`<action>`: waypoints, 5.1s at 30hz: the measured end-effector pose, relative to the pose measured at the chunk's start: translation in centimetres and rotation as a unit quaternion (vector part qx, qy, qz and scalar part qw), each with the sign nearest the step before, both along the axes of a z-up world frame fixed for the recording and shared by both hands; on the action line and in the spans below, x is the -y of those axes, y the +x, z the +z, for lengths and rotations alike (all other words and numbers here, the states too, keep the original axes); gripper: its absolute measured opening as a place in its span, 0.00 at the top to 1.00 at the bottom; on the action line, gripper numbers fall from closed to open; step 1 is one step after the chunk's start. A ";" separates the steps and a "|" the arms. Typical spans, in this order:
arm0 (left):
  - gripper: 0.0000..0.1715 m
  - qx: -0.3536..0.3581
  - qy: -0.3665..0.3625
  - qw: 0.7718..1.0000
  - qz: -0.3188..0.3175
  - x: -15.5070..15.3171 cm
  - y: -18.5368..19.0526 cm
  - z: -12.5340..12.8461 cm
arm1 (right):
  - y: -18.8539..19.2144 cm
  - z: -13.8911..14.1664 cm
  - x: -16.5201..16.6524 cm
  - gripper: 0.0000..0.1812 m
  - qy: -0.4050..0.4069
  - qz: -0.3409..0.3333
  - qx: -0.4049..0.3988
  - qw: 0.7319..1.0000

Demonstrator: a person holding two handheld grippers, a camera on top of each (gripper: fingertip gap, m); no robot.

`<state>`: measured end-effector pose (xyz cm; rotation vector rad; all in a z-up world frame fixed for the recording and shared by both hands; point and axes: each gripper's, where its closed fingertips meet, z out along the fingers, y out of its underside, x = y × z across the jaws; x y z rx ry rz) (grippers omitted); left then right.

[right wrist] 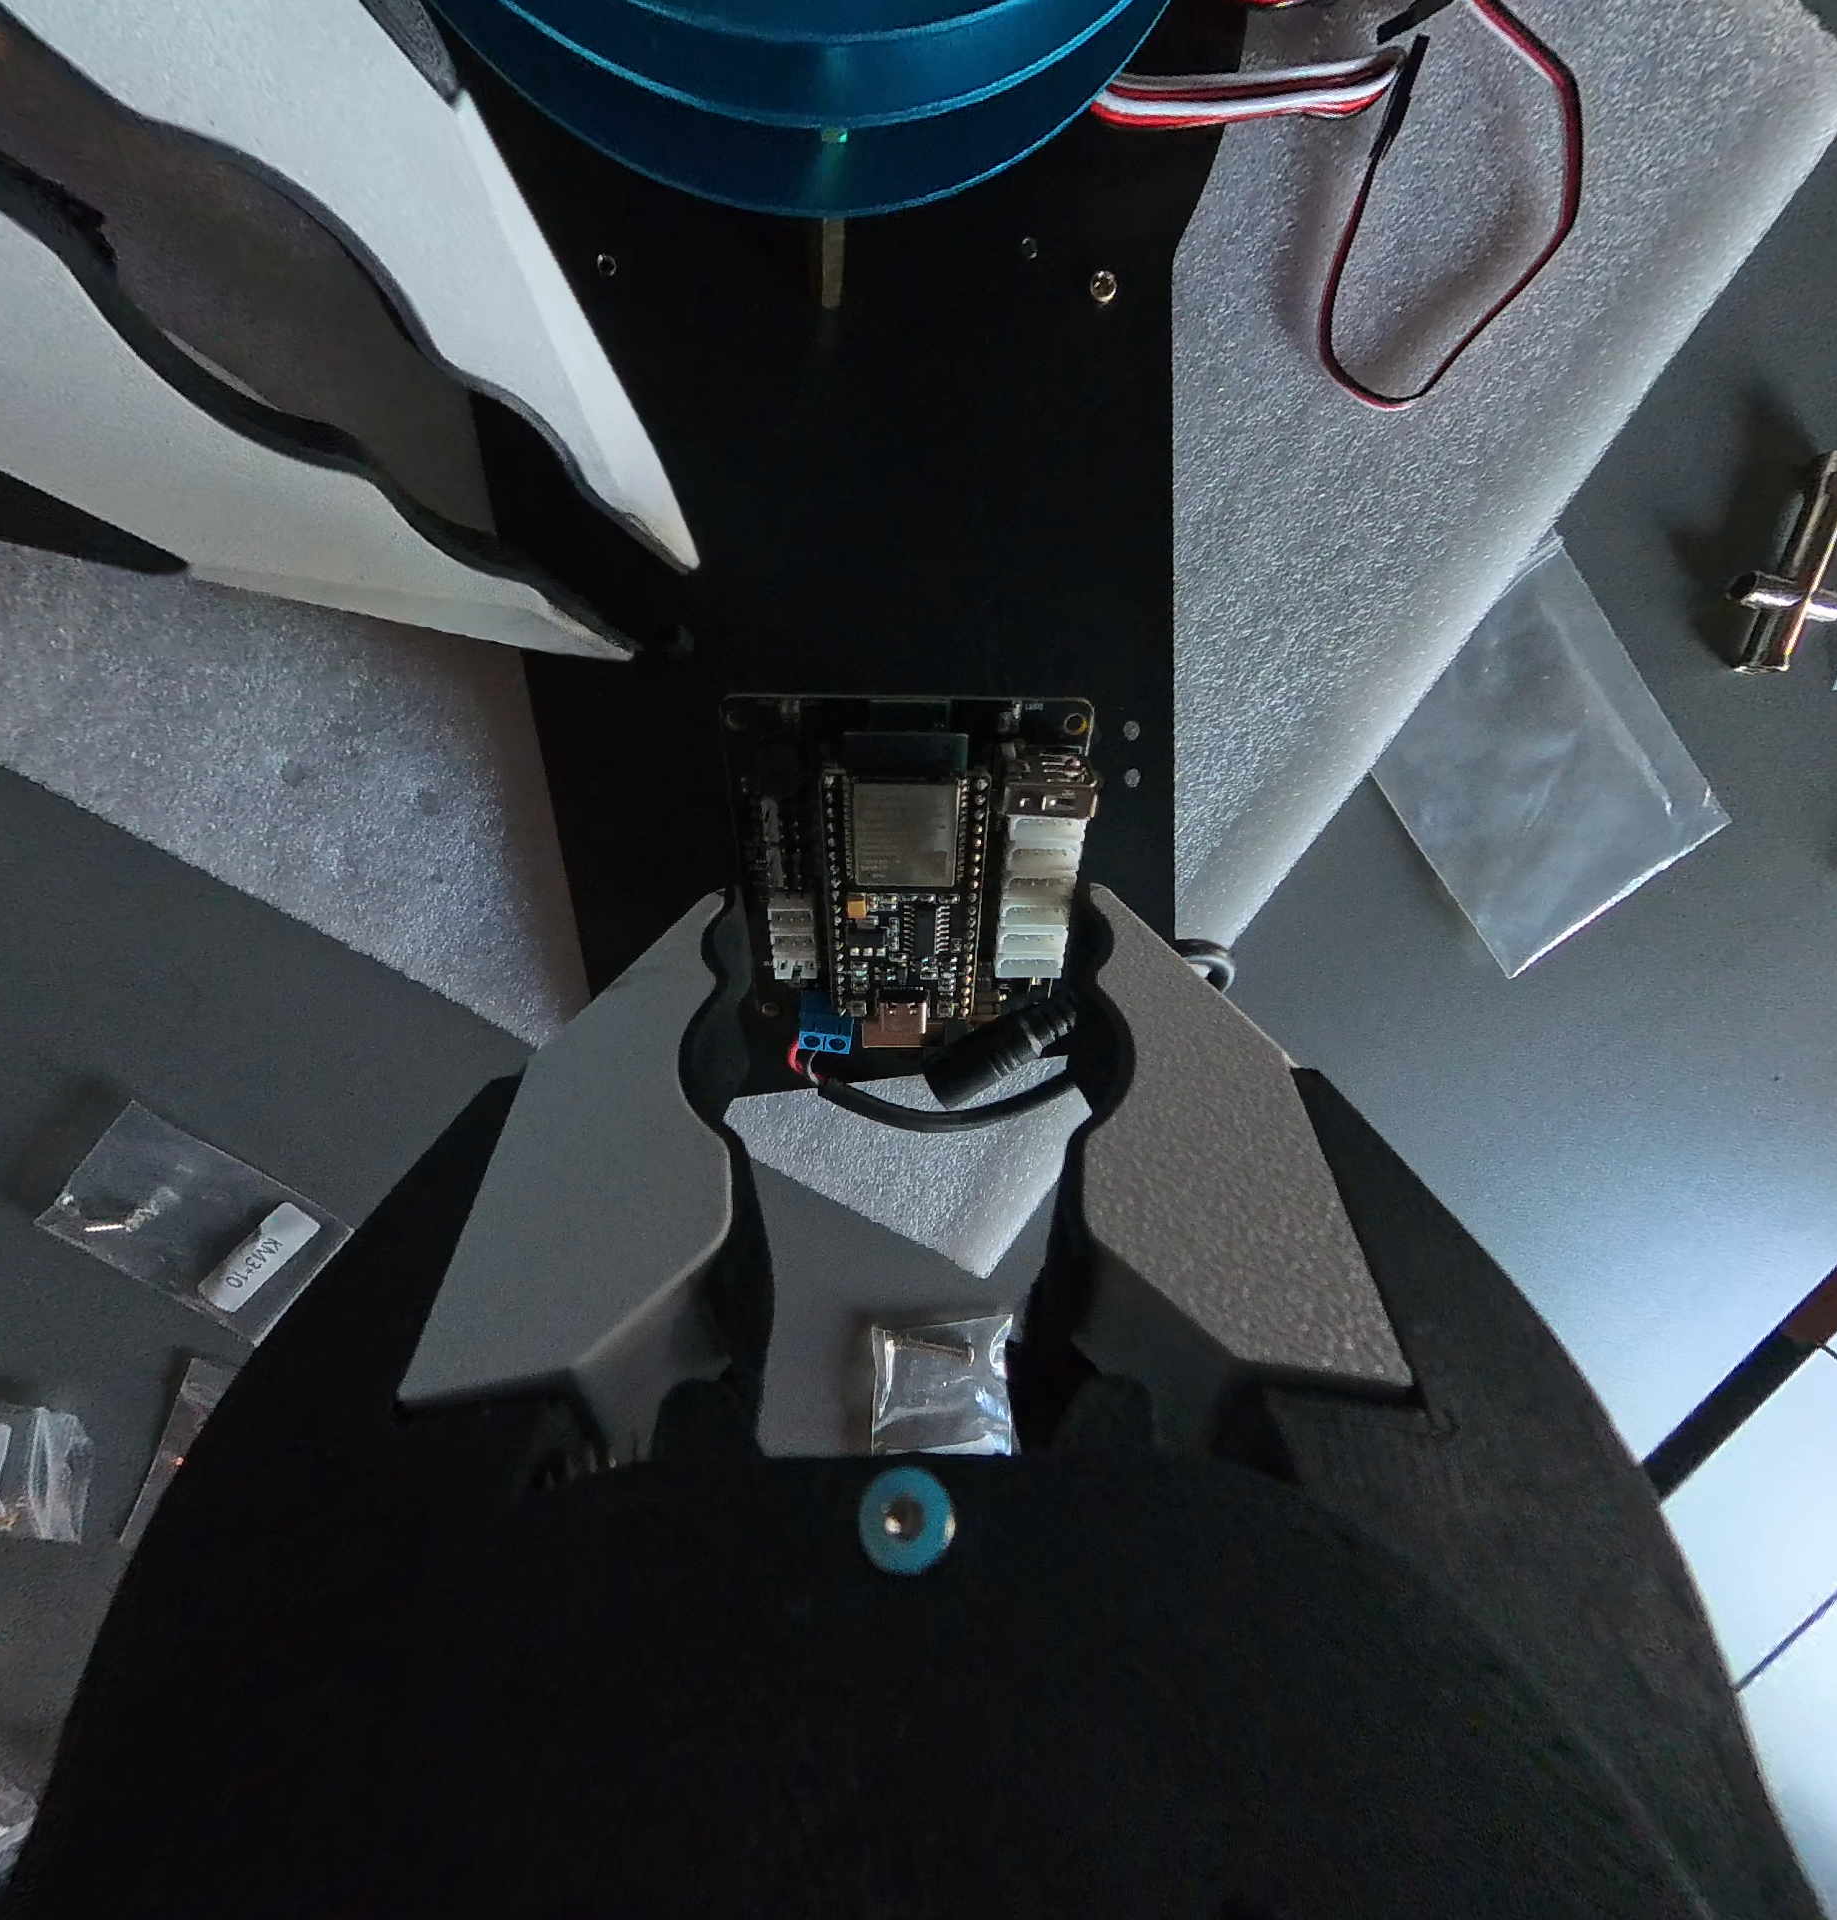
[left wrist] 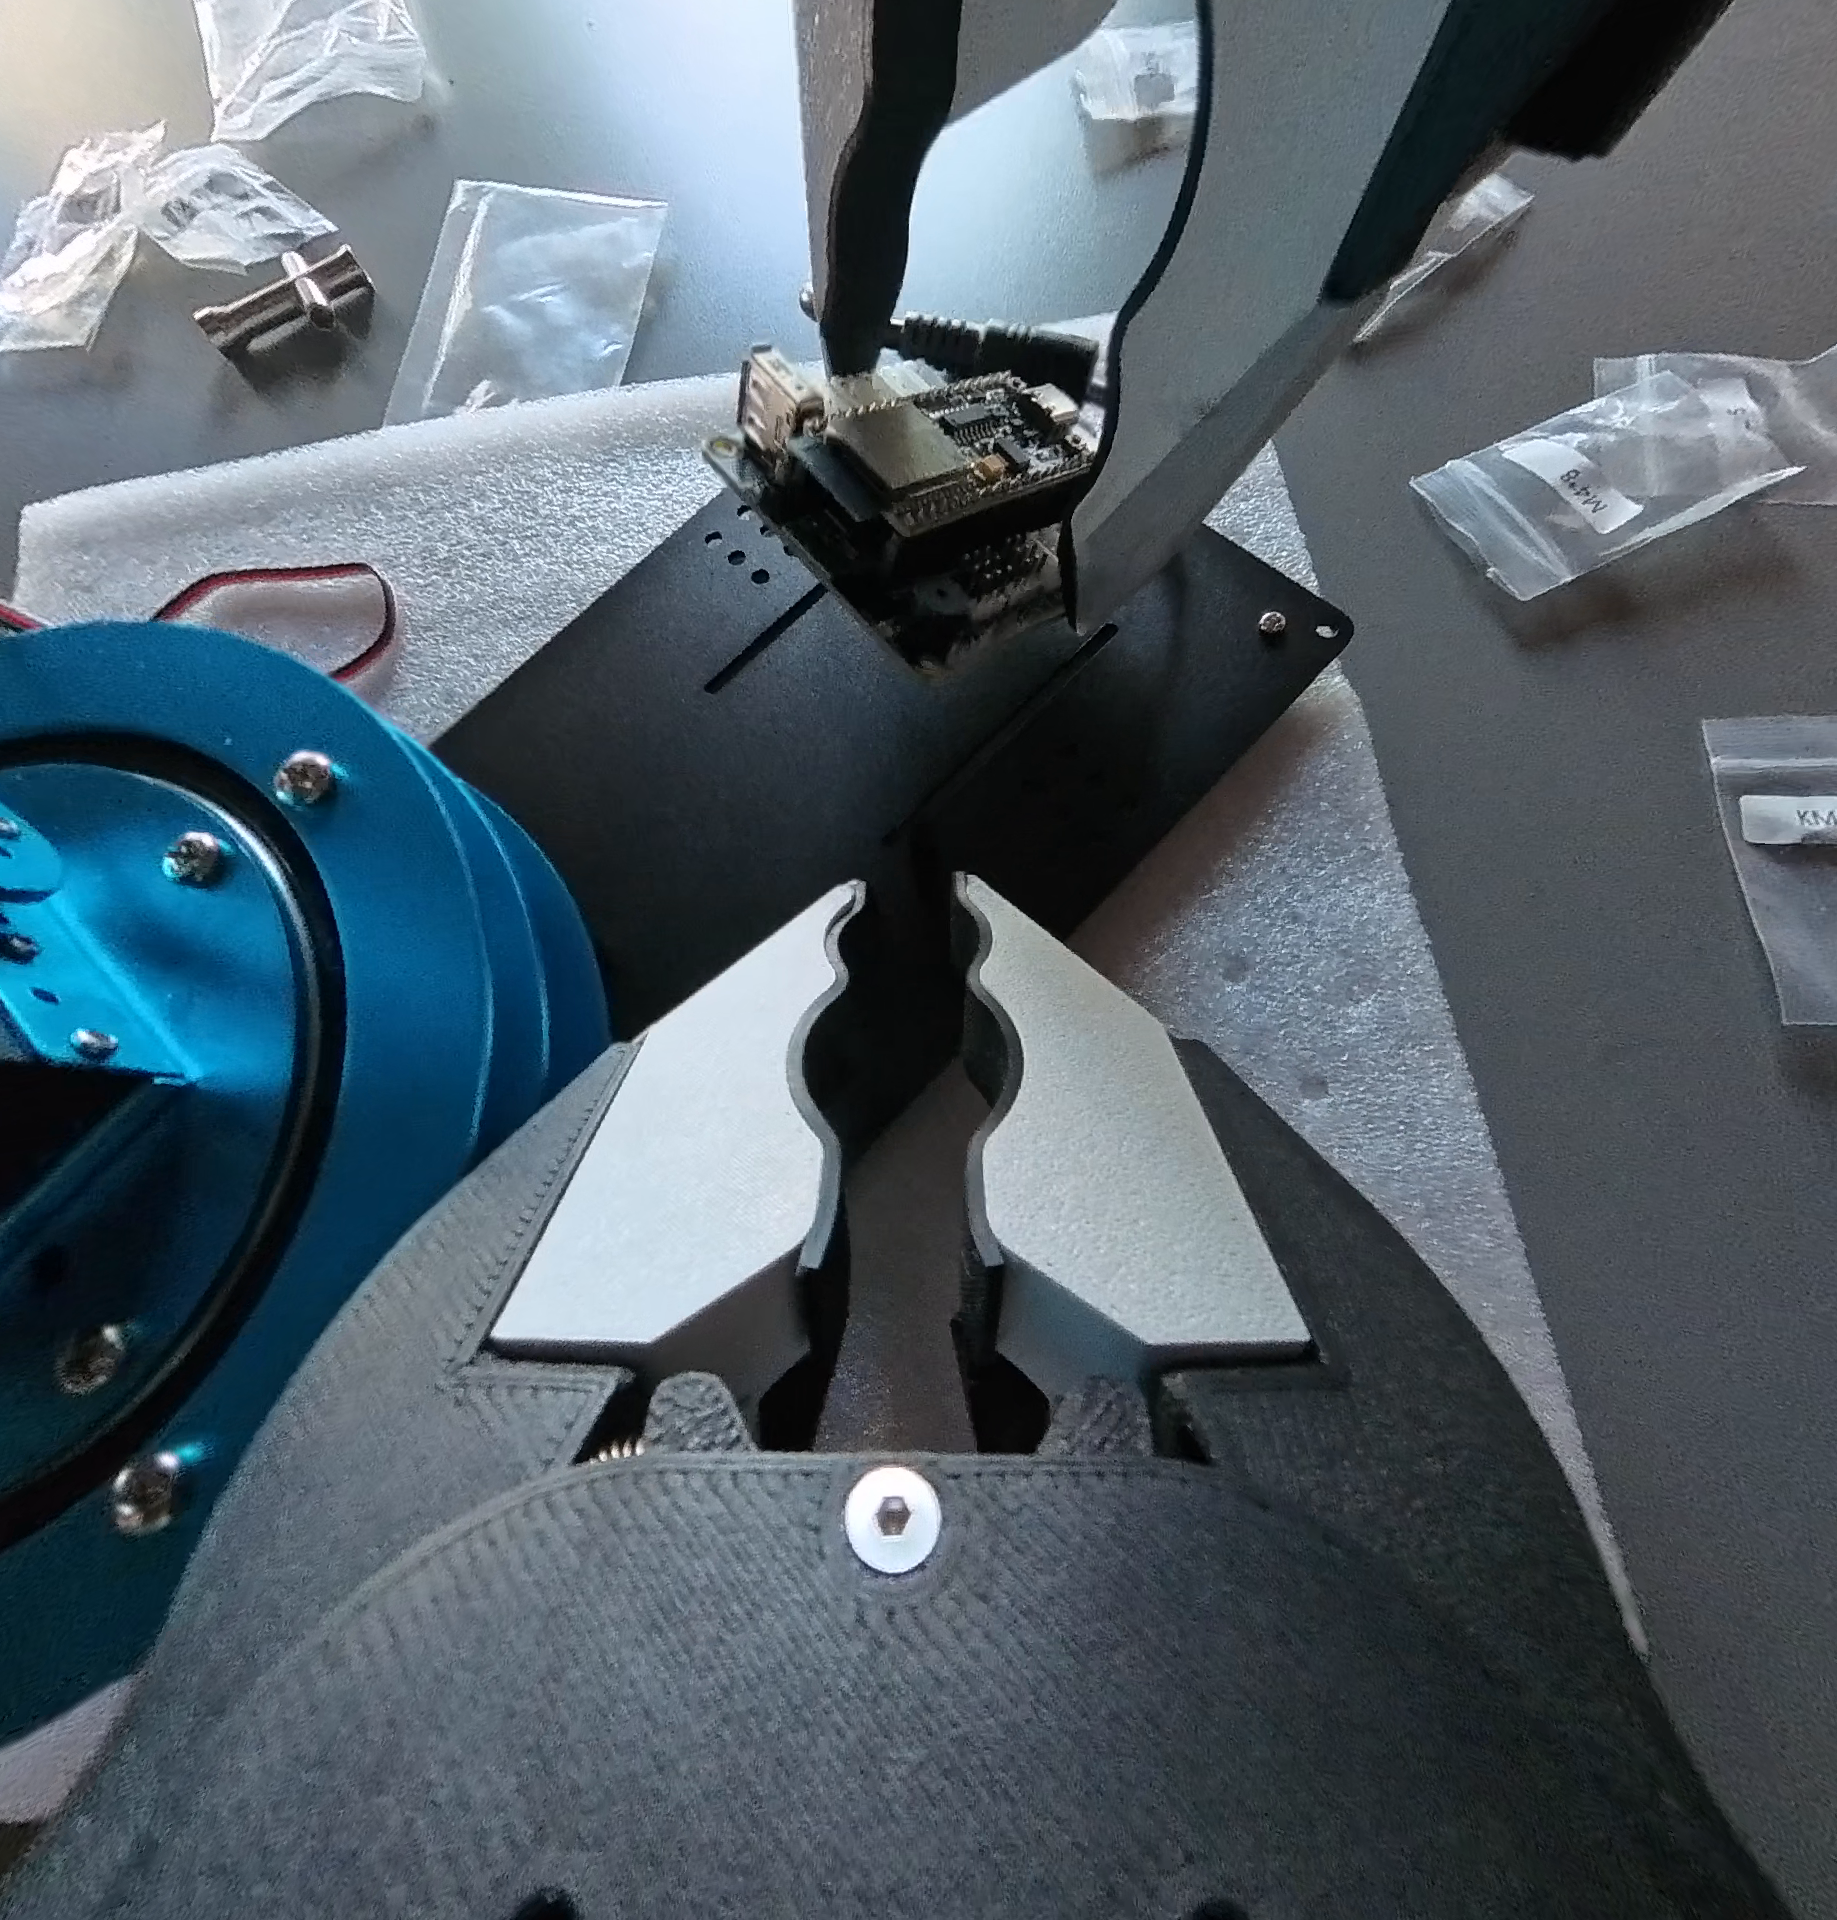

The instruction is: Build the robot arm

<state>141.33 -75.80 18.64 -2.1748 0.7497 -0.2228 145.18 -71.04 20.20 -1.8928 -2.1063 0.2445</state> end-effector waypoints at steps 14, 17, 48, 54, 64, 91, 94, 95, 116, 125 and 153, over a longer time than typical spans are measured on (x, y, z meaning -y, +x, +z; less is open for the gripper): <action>0.99 -0.023 0.009 1.000 -0.016 -0.6 0.3 -0.1 | 0.1 -0.2 -0.2 0.67 -0.001 -0.001 0.002 1.000; 1.00 -0.027 0.013 1.000 -0.008 -0.8 0.2 -0.1 | 0.1 -0.3 -0.2 0.67 -0.002 -0.002 0.001 1.000; 0.99 -0.011 0.011 1.000 0.004 -0.7 0.1 0.0 | 0.1 -0.5 -0.5 0.67 0.000 -0.005 0.003 1.000; 0.98 -0.008 0.011 1.000 0.009 -0.8 0.2 -0.1 | 0.3 -0.7 -0.5 0.67 0.000 -0.005 0.006 1.000; 0.97 0.002 0.006 1.000 0.012 -0.2 -0.1 0.2 | 0.1 -1.3 -0.5 0.67 -0.002 0.002 0.020 1.000; 0.98 0.056 0.000 0.998 0.008 2.8 -1.9 1.9 | -0.1 -2.0 -0.4 0.66 -0.032 0.033 0.057 0.997; 0.98 0.058 0.002 0.998 0.009 3.0 -2.2 2.1 | 0.0 -2.1 -0.3 0.66 -0.041 0.042 0.061 0.996; 0.98 0.059 0.003 0.998 0.010 3.0 -2.3 2.2 | 0.0 -2.1 -0.3 0.66 -0.044 0.040 0.062 0.996; 0.98 0.101 0.036 0.994 -0.013 5.6 -3.5 4.5 | 0.7 1.9 0.7 0.59 0.011 0.002 -0.080 0.997; 0.91 0.228 0.099 0.943 -0.221 10.1 6.3 8.3 | 16.3 11.0 12.1 0.54 0.189 -0.307 -0.409 0.838; 0.68 0.183 0.109 0.932 -0.292 10.1 52.0 25.5 | 70.8 20.1 23.2 0.69 0.294 -0.614 -0.323 0.658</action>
